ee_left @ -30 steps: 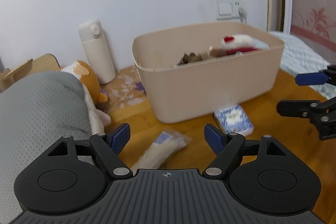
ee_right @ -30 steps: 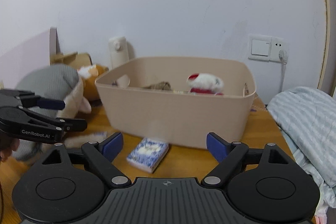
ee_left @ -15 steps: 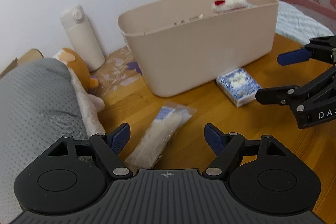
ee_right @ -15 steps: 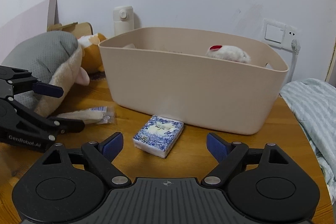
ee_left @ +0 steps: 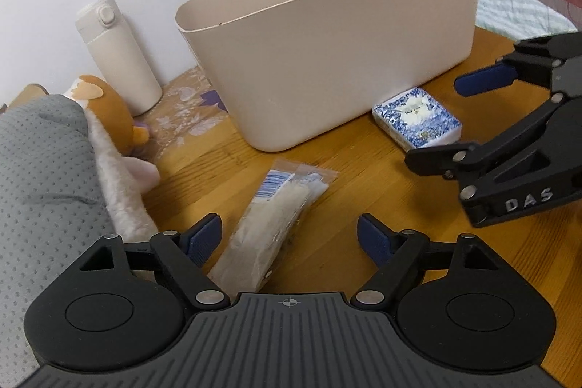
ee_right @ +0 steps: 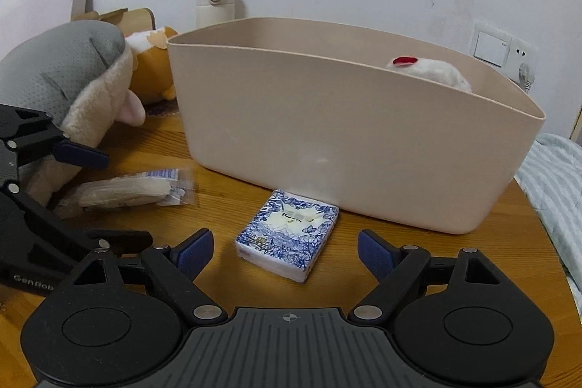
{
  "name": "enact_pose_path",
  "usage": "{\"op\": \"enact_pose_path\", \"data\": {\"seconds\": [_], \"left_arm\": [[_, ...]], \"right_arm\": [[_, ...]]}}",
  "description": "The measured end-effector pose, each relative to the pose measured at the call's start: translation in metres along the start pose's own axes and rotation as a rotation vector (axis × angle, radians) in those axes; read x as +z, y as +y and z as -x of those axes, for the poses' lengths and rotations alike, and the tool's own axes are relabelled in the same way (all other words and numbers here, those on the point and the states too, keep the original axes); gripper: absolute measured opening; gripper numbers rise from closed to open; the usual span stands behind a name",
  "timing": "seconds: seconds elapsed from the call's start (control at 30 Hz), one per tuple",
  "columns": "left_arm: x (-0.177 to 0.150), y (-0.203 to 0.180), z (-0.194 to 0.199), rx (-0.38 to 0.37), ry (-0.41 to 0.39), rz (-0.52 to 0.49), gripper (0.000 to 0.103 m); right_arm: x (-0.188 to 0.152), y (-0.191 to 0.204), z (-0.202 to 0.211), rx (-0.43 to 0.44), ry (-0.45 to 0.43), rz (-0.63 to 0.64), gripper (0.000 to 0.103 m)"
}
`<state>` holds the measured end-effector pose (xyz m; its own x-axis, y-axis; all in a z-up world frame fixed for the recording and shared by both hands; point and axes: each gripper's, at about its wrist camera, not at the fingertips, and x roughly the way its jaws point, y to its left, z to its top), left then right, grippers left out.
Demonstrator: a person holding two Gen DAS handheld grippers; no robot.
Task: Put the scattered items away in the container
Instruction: 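Withdraw both tools from the basket toward the packet and tissue pack, then grasp the wrapped white packet with the left tool while the right tool grasps the blue tissue pack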
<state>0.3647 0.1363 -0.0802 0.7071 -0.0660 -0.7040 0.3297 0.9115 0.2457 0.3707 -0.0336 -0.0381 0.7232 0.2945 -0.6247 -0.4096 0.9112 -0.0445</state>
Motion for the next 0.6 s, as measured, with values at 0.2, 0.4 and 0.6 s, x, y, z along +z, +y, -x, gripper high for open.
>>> {"op": "enact_pose_path", "data": {"seconds": [0.2,0.4,0.6], "left_arm": [[0.005,0.002,-0.004,-0.010,0.023,0.037,0.083],[0.005,0.007,-0.004,-0.041,0.035,0.107,0.066],[0.003,0.009,0.000,0.012,0.038,0.112,0.038]], "right_arm": [[0.001,-0.001,-0.010,-0.024,0.024,-0.009,0.083],[-0.002,-0.009,-0.013,-0.007,0.046,-0.053,0.068],[-0.002,-0.015,-0.008,0.003,0.050,-0.064,0.048]]}}
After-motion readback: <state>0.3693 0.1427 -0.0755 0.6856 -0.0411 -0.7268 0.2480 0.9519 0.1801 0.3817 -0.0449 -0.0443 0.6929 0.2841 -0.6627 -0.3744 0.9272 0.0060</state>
